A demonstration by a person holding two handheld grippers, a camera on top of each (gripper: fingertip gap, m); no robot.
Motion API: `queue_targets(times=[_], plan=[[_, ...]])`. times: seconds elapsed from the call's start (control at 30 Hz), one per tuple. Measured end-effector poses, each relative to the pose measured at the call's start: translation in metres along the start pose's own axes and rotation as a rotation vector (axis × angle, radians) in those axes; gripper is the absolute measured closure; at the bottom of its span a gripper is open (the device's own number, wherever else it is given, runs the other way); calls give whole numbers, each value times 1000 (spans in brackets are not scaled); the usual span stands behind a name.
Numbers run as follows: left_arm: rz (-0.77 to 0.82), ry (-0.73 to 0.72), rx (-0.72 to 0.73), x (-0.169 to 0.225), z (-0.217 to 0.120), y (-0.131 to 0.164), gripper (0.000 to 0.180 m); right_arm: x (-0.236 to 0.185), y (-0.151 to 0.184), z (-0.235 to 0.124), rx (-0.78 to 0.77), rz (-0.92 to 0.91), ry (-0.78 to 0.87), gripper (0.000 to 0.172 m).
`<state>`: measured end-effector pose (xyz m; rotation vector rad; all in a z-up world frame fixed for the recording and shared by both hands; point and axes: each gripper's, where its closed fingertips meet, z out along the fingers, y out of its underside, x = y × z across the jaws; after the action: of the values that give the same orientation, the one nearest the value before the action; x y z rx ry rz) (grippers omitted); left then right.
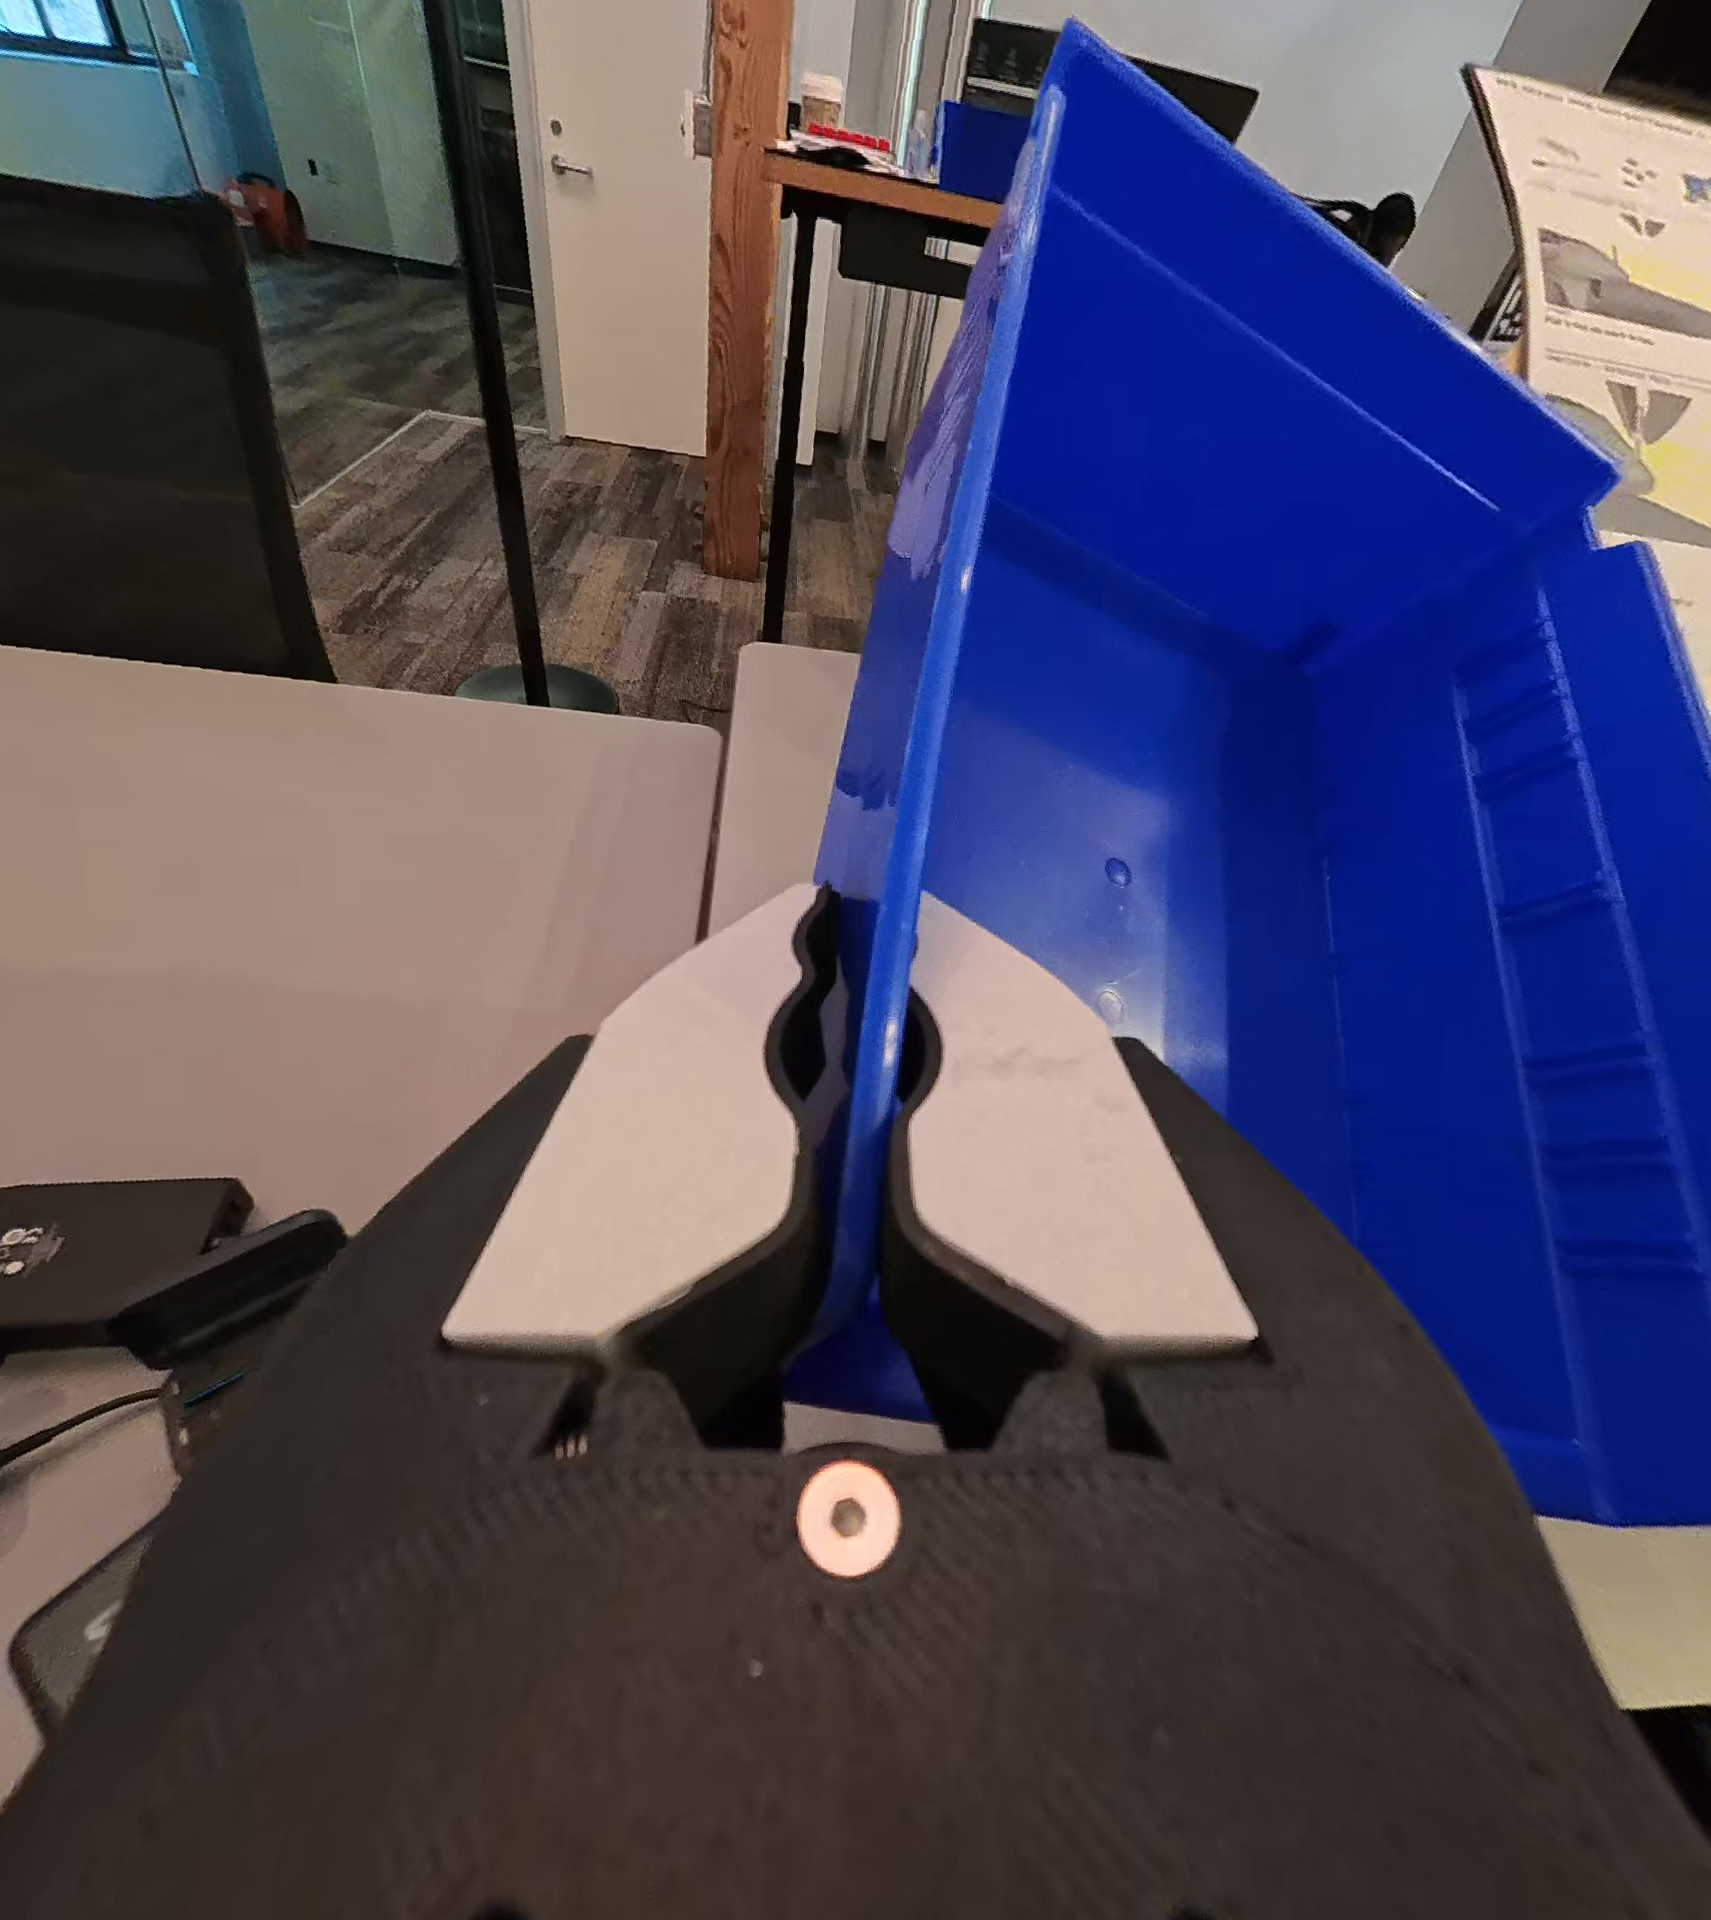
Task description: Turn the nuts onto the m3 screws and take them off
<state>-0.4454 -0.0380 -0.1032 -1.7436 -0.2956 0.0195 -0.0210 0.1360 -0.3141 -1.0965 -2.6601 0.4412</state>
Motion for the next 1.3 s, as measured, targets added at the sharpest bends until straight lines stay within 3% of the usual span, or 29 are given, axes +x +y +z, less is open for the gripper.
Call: queue_targets(times=[0.37,0.47,0.57,0.63,0.67,0.7,0.83,0.9,1.0,1.03,1.1,1.17,1.2,1.3], plan=[[-47,-75,26,-25,-31,-3,174,199,-90,56,-41,451,170,151],[-69,-71,36,-20,-35,-1,174,237,-100,64,-49,554,208,151],[-72,-66,43,-11,-38,-1,174,259,-101,64,-56,544,284,150],[-71,-65,55,-2,-41,-3,174,264,-98,47,-65,490,414,88],[-69,-62,63,4,-44,-4,174,256,-101,33,-40,468,449,78],[-67,-54,73,11,-46,-5,174,241,-108,18,22,459,453,80],[-64,48,81,61,-45,-1,174,143,-144,-71,532,482,348,91],[-57,136,47,98,-38,10,174,84,-141,-115,744,504,275,89],[-42,280,-40,163,-19,35,173,12,-92,-164,820,536,319,110],[-38,331,-73,187,-11,46,174,-10,-72,-179,837,556,332,129],[-45,436,-162,238,10,76,173,-49,-26,-200,806,608,366,129],[-45,527,-247,287,32,106,174,-92,14,-211,779,658,345,146],[-50,565,-289,310,44,120,174,-109,33,-214,758,702,347,139],[-53,654,-395,375,81,161,174,-153,74,-217,721,766,401,140]])
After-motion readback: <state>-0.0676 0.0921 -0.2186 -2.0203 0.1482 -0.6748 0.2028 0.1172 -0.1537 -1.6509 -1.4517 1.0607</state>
